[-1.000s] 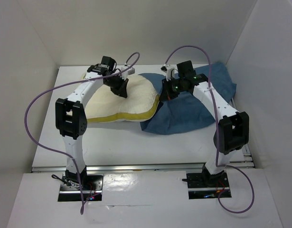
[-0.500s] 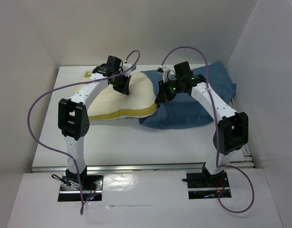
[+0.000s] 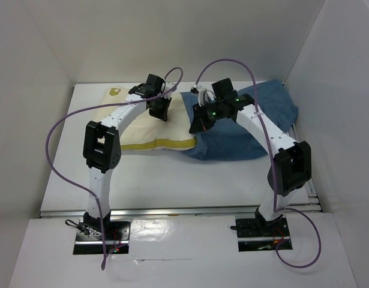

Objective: Put the pillow into the pillowcase

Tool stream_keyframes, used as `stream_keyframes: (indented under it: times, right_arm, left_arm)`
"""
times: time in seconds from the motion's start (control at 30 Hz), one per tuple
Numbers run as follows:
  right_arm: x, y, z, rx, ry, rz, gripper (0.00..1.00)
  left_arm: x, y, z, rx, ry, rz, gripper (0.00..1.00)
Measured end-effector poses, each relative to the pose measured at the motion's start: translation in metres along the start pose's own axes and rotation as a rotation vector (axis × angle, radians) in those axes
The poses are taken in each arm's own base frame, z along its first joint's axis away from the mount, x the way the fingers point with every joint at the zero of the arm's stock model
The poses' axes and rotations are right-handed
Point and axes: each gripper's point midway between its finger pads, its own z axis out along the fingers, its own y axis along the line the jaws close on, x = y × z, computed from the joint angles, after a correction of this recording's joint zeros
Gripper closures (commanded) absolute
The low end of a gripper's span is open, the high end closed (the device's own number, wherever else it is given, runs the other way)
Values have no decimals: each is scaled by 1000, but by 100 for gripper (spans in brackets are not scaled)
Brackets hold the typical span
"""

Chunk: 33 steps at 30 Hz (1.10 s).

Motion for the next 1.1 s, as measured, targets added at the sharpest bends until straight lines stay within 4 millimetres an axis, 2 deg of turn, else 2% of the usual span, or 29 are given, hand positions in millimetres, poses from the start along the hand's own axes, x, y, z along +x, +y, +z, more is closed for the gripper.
stream_keyframes:
  times: [0.2,0.37,0.47,0.57,0.83,1.1]
  right_arm:
    - [0,7,2,-21,5,-7,100]
    - [1,12,3,-40,8,1,100]
    - [-1,14,4,-53,10,8,100]
    - [-7,12,11,-67,11,21,100]
    - [-17,1,36,-93,33,58,100]
    - [-20,2,38,-94,32,52,100]
  left_arm:
    - [-18,14,8,-64,-30,-3,100]
    - [-42,36,3,-127,-95,-15,100]
    - [-44,45,0,-144,-105,-30,100]
    - [-44,44,2,-142,-108,-43,100]
    - [-37,26,13,-112,-101,-64,100]
    - [-33,13,19,-70,-94,-125,100]
